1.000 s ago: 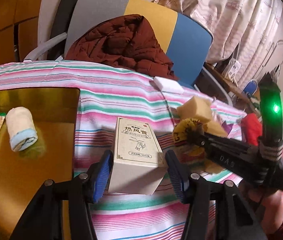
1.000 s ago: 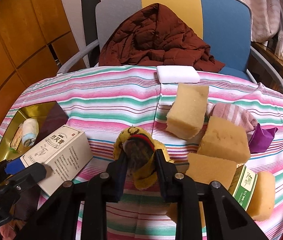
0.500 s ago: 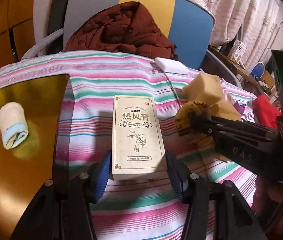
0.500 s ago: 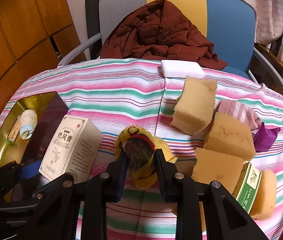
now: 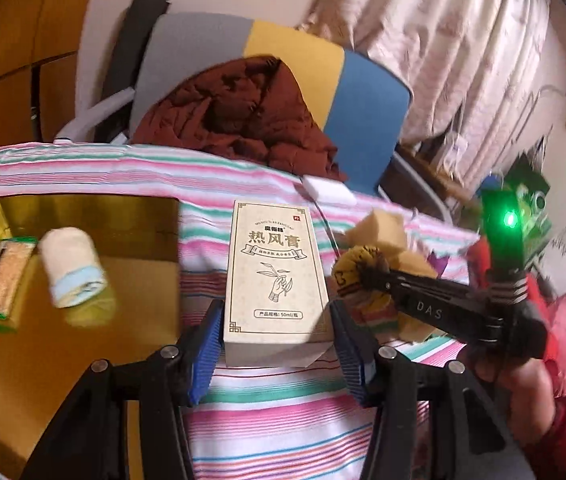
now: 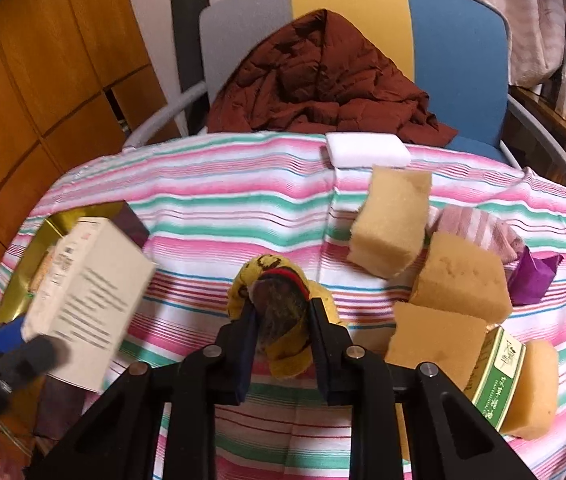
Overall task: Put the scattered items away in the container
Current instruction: 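Carry the glove and white box to the gold tray and release both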
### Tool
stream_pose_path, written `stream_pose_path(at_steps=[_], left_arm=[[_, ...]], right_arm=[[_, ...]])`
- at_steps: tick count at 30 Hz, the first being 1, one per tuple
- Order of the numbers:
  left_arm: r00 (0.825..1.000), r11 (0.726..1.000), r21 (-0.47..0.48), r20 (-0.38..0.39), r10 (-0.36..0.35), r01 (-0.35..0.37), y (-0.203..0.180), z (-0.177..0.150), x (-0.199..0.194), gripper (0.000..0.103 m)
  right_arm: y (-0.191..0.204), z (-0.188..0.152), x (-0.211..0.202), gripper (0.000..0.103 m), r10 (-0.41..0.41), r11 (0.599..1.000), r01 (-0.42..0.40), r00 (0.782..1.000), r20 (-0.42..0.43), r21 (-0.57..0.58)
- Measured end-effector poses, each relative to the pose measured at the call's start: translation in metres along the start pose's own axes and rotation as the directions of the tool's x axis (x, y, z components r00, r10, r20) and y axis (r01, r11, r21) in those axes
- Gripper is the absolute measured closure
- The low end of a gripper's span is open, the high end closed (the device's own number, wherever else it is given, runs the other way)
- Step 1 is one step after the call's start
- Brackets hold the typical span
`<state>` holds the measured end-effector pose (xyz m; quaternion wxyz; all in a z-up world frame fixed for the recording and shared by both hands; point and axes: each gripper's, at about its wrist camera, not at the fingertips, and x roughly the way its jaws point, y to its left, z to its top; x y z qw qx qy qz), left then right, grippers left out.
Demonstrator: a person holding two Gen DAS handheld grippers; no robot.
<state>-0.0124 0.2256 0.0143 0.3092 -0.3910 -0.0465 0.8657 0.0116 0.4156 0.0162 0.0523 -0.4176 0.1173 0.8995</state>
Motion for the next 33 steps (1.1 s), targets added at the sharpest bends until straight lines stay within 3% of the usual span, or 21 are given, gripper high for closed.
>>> stream_pose_path(at_steps=[6, 11, 19, 24, 31, 32, 33], left_arm=[[0.998, 0.997, -0.068, 0.057, 0.04, -0.036, 0.046, 0.003, -0.042, 0.05], [0.99, 0.985, -0.135, 0.081, 0.116, -0.104, 0.092, 0.0, -0.061, 0.05], [0.989, 0.955, -0.257, -0.008, 0.147, -0.144, 0.156, -0.012, -0.047, 0.05], [0.987, 0.944, -0.289, -0.069, 0.146, -0.16, 0.179, -0.02, -0.036, 0.05], [0.98, 0.93, -0.315, -0.118, 0.159, -0.188, 0.202, -0.002, -0.015, 0.05], [0.979, 0.931, -0.309, -0.119, 0.165, -0.194, 0.202, 0.003, -0.012, 0.05], [0.977, 0.932, -0.301, -0.124, 0.171, -0.201, 0.202, 0.007, -0.008, 0.05]], right_arm=[[0.018, 0.0, -0.008, 0.079, 0.055, 0.998, -0.055, 0.998, 0.029, -0.01], [0.057, 0.001, -0.02, 0.079, 0.129, 0.991, -0.127, 0.991, 0.039, -0.046], [0.155, 0.021, -0.019, 0.079, 0.233, 0.958, -0.224, 0.972, 0.03, -0.181], [0.198, 0.028, 0.01, 0.079, 0.242, 0.95, -0.245, 0.97, -0.04, -0.195], [0.222, 0.047, 0.059, 0.079, 0.148, 0.968, -0.161, 0.986, -0.078, -0.195], [0.222, 0.051, 0.065, 0.077, 0.138, 0.972, -0.15, 0.987, -0.079, -0.181], [0.221, 0.054, 0.068, 0.069, 0.121, 0.976, -0.133, 0.99, -0.076, -0.172]])
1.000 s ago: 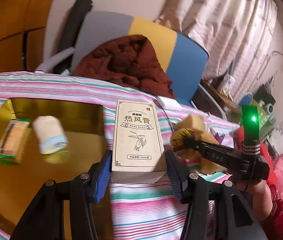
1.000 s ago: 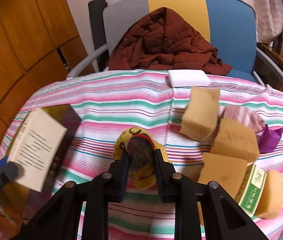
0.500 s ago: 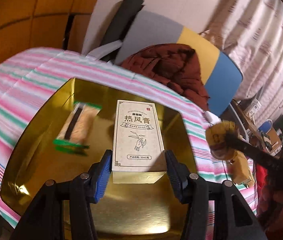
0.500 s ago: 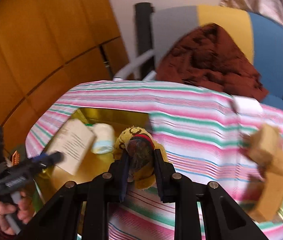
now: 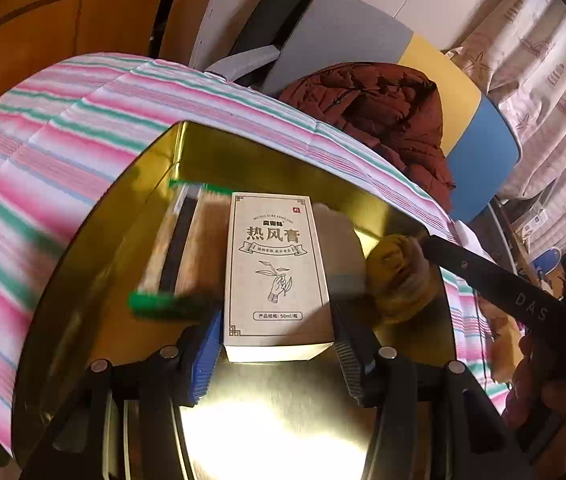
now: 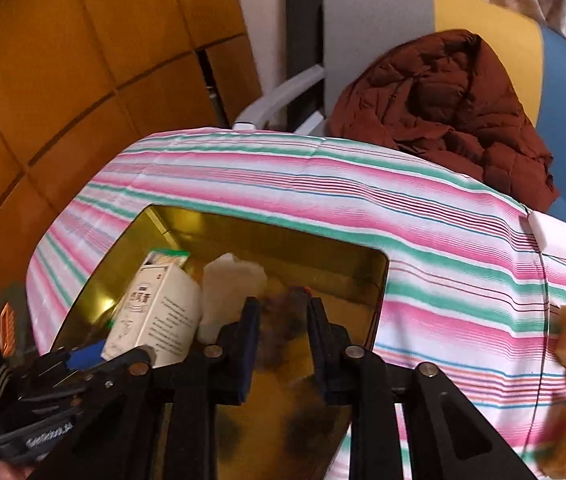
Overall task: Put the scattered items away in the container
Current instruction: 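Carry the glove and white box to the gold tray and release both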
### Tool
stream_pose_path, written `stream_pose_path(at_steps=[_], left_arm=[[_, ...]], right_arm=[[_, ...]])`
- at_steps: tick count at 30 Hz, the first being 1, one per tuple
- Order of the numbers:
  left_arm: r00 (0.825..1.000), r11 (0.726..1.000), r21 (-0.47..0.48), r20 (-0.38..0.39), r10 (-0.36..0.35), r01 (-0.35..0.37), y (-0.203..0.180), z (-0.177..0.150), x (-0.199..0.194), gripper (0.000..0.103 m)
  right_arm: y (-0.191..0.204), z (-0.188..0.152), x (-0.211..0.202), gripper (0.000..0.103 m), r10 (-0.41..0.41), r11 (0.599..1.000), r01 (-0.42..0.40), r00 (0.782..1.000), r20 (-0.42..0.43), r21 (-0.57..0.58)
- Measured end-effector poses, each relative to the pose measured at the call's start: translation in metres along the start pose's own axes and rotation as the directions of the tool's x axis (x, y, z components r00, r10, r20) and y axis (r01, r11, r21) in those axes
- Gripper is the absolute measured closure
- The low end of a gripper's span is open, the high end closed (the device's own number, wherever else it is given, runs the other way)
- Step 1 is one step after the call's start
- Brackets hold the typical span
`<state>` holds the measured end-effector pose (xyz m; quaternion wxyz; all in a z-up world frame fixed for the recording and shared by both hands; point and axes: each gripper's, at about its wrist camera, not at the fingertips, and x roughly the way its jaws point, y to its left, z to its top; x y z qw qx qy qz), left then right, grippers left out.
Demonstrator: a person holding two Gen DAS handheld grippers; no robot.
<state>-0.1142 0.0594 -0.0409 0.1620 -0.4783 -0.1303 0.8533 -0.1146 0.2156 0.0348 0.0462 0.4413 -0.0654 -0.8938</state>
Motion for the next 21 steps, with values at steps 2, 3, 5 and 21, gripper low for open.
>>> stream_pose_path(at_steps=[2, 3, 5, 21], left_arm=[[1.0, 1.0, 0.011, -0.003, 0.015, -0.015, 0.0, 0.007, 0.004, 0.05], [1.0, 1.0, 0.015, 0.0, 0.027, -0.027, -0.001, 0.011, 0.007, 0.05], [0.999, 0.999, 0.023, 0.005, 0.043, -0.043, -0.002, 0.017, 0.012, 0.05], [0.99, 0.995, -0.017, 0.105, 0.096, -0.095, -0.009, 0.004, -0.02, 0.048]], right_arm=[[-0.004, 0.004, 0.0, 0.061, -0.016, 1.0, 0.016, 1.0, 0.018, 0.024], [-0.006, 0.005, -0.004, 0.057, -0.006, 0.999, 0.005, 1.0, 0.029, 0.034], [-0.009, 0.004, -0.016, 0.047, 0.018, 0.998, -0.022, 0.998, 0.066, 0.053], [-0.045, -0.05, -0.099, 0.031, 0.001, 0.996, -0.018, 0.981, 0.193, 0.086]])
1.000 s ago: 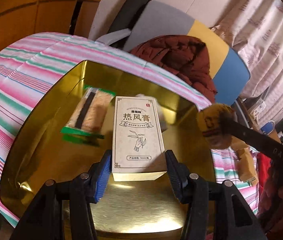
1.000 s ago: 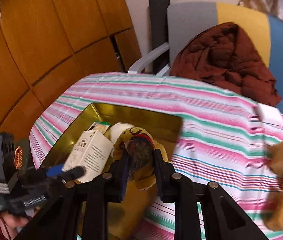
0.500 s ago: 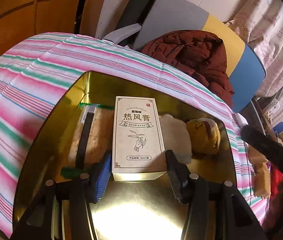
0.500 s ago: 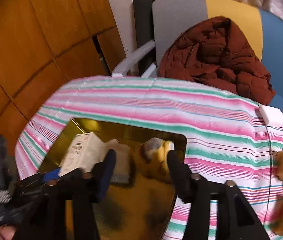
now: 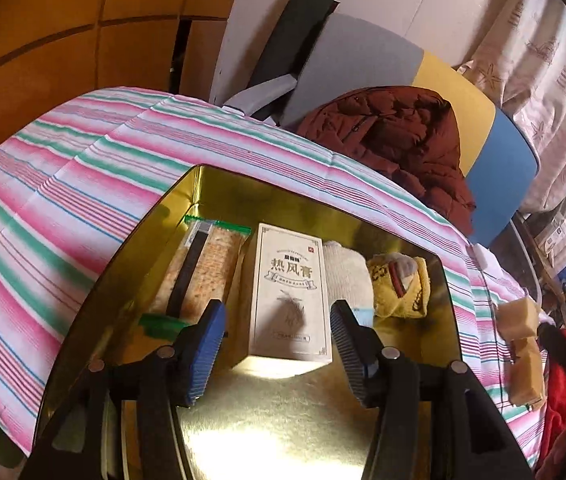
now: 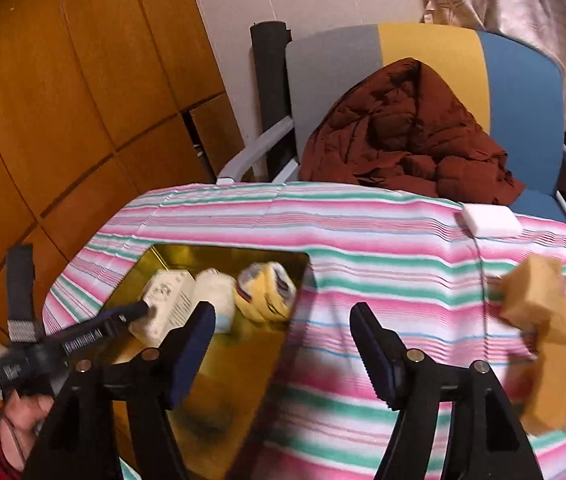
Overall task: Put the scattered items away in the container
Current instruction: 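Carry the glove and white box to the gold tray and release both, then move both tools back from the tray toward the sponges and soap box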
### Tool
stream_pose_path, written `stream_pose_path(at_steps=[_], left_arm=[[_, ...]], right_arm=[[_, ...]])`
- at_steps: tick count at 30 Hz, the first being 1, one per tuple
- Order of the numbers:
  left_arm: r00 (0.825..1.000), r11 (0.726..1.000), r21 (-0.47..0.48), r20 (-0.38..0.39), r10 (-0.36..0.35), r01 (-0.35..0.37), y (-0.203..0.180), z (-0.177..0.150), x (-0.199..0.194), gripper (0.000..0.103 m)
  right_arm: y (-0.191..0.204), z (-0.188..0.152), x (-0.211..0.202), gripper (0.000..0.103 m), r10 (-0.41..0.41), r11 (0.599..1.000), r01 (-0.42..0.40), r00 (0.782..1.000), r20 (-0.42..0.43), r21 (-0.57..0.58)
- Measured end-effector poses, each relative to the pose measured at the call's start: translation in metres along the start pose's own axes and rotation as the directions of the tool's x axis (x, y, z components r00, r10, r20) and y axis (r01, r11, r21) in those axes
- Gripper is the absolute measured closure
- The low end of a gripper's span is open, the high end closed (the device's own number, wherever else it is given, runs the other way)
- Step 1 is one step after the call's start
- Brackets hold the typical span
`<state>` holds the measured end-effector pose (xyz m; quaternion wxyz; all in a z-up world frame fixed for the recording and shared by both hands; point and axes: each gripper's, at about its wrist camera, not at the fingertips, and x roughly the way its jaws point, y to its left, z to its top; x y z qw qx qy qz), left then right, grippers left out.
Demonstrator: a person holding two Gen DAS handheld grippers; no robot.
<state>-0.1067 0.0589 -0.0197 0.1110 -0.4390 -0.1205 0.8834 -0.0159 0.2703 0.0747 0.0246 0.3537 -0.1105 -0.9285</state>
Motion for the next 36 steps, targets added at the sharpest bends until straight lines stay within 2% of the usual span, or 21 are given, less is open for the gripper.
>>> stream_pose_path(at_steps=[4, 8, 14, 17, 21, 23, 26, 28, 31, 33, 36], left_arm=[[0.999, 0.998, -0.042, 0.007, -0.036, 0.037, 0.0, -0.006, -0.01, 0.048], [0.996, 0.995, -0.045, 0.027, -0.086, 0.088, -0.014, -0.016, -0.021, 0.048], [0.988, 0.987, 0.032, -0.004, -0.157, 0.157, -0.053, -0.031, -0.026, 0.047], [0.978, 0.975, 0.067, -0.029, -0.209, 0.21, -0.077, -0.04, -0.027, 0.044], [0.969, 0.962, 0.127, -0.067, -0.236, 0.243, -0.105, -0.054, -0.027, 0.044], [0.969, 0.957, 0.157, -0.078, -0.234, 0.244, -0.116, -0.059, -0.028, 0.044], [0.966, 0.943, 0.215, -0.101, -0.239, 0.256, -0.139, -0.069, -0.03, 0.044], [0.964, 0.933, 0.247, -0.108, -0.241, 0.261, -0.15, -0.074, -0.031, 0.043], [0.961, 0.92, 0.281, -0.128, -0.245, 0.272, -0.166, -0.081, -0.029, 0.042], [0.958, 0.912, 0.297, -0.148, -0.247, 0.282, -0.178, -0.087, -0.025, 0.042], [0.953, 0.906, 0.306, -0.177, -0.248, 0.292, -0.19, -0.095, -0.018, 0.042]], right_arm=[[-0.017, -0.016, -0.011, 0.031, -0.015, 1.0, 0.016, 1.0, -0.018, 0.007], [-0.041, -0.031, -0.023, 0.03, -0.05, 0.998, 0.051, 0.998, -0.034, 0.021], [-0.085, -0.043, -0.045, 0.031, -0.137, 0.986, 0.139, 0.99, -0.032, 0.088], [-0.105, -0.046, -0.06, 0.031, -0.176, 0.977, 0.177, 0.984, -0.018, 0.115], [-0.142, -0.049, -0.083, 0.031, -0.253, 0.954, 0.251, 0.967, -0.013, 0.161], [-0.162, -0.051, -0.092, 0.034, -0.298, 0.938, 0.297, 0.954, -0.023, 0.179], [-0.194, -0.053, -0.096, 0.051, -0.347, 0.913, 0.355, 0.935, -0.075, 0.203], [-0.214, -0.057, -0.095, 0.056, -0.355, 0.896, 0.372, 0.928, -0.113, 0.241], [-0.239, -0.061, -0.088, 0.057, -0.319, 0.891, 0.351, 0.935, -0.154, 0.287], [-0.246, -0.065, -0.084, 0.057, -0.3, 0.894, 0.335, 0.941, -0.157, 0.298], [-0.252, -0.07, -0.073, 0.057, -0.304, 0.888, 0.346, 0.936, -0.178, 0.303]])
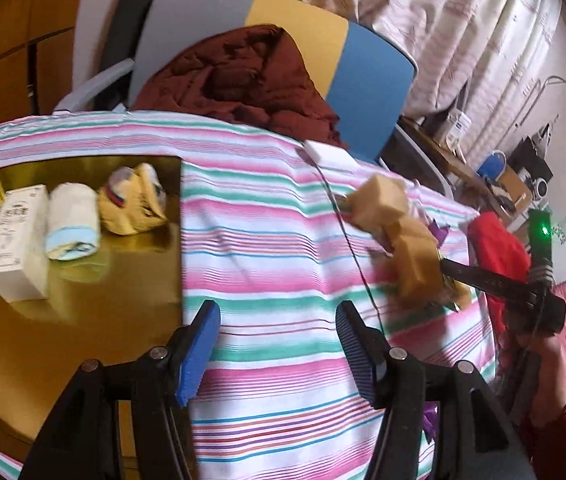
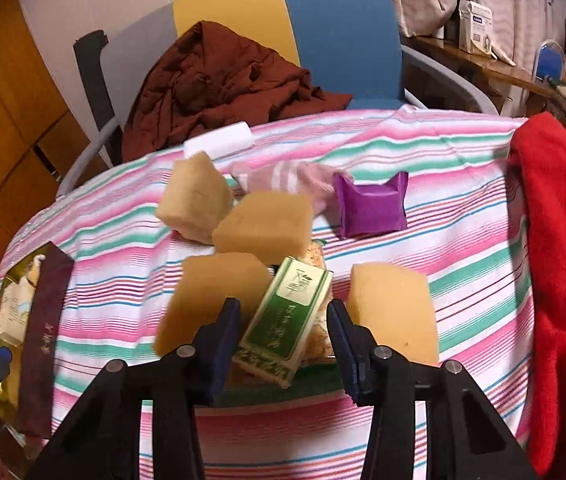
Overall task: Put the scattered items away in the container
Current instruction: 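Move both tools back from the tray toward the sponges and soap box, then grasp the green soap box with the right tool while the left tool grips a yellow sponge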
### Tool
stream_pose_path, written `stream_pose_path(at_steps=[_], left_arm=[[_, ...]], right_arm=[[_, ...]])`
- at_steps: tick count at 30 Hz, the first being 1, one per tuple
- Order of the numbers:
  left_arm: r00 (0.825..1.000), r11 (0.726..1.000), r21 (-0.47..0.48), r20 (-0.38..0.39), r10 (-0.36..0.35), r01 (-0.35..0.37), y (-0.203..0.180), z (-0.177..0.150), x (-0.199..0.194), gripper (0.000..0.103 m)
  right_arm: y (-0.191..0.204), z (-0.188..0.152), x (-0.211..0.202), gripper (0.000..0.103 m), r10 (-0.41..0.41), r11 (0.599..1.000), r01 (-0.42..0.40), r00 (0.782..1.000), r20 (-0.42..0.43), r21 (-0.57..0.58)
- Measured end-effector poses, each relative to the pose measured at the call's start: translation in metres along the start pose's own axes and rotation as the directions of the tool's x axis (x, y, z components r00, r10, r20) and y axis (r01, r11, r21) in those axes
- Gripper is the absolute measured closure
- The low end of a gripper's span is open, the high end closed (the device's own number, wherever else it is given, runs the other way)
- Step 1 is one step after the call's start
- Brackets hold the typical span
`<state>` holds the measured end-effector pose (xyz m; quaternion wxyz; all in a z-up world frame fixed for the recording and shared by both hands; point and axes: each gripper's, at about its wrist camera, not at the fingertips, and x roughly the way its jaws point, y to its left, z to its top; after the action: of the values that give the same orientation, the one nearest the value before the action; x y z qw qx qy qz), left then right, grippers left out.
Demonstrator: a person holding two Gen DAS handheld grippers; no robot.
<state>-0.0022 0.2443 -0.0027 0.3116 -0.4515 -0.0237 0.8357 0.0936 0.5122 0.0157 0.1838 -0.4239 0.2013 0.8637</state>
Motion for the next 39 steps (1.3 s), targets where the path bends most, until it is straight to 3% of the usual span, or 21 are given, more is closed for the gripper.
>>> stream_pose_path(at_steps=[7, 15, 24, 32, 35, 39], left_arm=[[0.998, 0.998, 0.058, -0.052, -0.021, 0.024, -0.034, -0.005, 0.027, 0.042], [0.993, 0.992, 0.107, -0.105, -0.06, 0.071, -0.076, 0.005, 0.058, 0.042], [0.986, 0.983, 0.157, -0.145, -0.077, 0.1, -0.123, 0.018, 0.092, 0.028], [0.973, 0.967, 0.209, -0.208, -0.104, 0.148, -0.147, 0.026, 0.12, 0.028], [0.975, 0.958, 0.255, -0.206, -0.082, 0.134, -0.155, 0.022, 0.127, 0.028], [0.978, 0.95, 0.285, -0.195, -0.071, 0.126, -0.156, 0.018, 0.136, 0.038]], right_arm=[[-0.012, 0.003, 0.018, 0.064, 0.058, 0.997, -0.056, 0.997, -0.049, 0.059], [-0.009, 0.0, 0.012, 0.07, -0.019, 1.0, 0.02, 0.999, -0.036, 0.021], [-0.024, -0.001, 0.008, 0.07, -0.003, 0.996, 0.007, 0.999, -0.044, 0.092], [-0.039, -0.001, 0.004, 0.07, 0.041, 0.985, -0.035, 0.999, -0.031, 0.17], [-0.039, -0.001, 0.004, 0.07, 0.045, 0.984, -0.039, 0.999, -0.029, 0.177], [-0.037, 0.0, 0.006, 0.07, 0.04, 0.987, -0.033, 0.998, -0.042, 0.157]])
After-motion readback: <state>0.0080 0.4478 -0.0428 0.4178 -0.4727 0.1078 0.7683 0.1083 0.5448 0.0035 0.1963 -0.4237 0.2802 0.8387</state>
